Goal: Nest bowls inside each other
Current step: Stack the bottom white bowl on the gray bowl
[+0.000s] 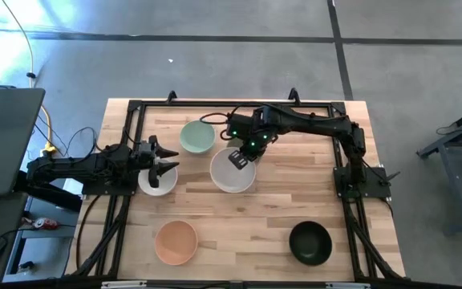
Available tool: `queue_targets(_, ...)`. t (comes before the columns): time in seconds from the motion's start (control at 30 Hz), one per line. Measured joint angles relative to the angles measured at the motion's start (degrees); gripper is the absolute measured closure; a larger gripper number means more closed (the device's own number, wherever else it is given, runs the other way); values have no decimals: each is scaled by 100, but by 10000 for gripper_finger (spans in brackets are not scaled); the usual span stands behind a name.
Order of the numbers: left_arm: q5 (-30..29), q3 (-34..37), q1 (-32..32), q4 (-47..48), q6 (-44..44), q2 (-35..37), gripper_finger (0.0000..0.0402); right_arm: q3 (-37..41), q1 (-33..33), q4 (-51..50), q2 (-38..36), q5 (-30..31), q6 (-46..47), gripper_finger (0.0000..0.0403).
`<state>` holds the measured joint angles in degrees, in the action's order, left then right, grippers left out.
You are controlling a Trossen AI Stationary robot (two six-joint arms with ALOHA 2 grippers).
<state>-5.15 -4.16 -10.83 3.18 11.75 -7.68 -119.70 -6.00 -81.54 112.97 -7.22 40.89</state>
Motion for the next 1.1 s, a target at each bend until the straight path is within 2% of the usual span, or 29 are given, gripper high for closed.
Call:
queue_targets(0.3, 2, 0, 0, -2, -119, 0, 220, 0, -263, 4, 0, 18, -86, 403)
queue_targets(0.77, 57, 0, 0, -2, -146, 2, 220, 24, -1019, -304, 0, 562, -303, 403)
queue_targets(1.1, 55, 0, 0, -2, -140, 2, 220, 774, -1467, -103, -2, 462, -387, 403)
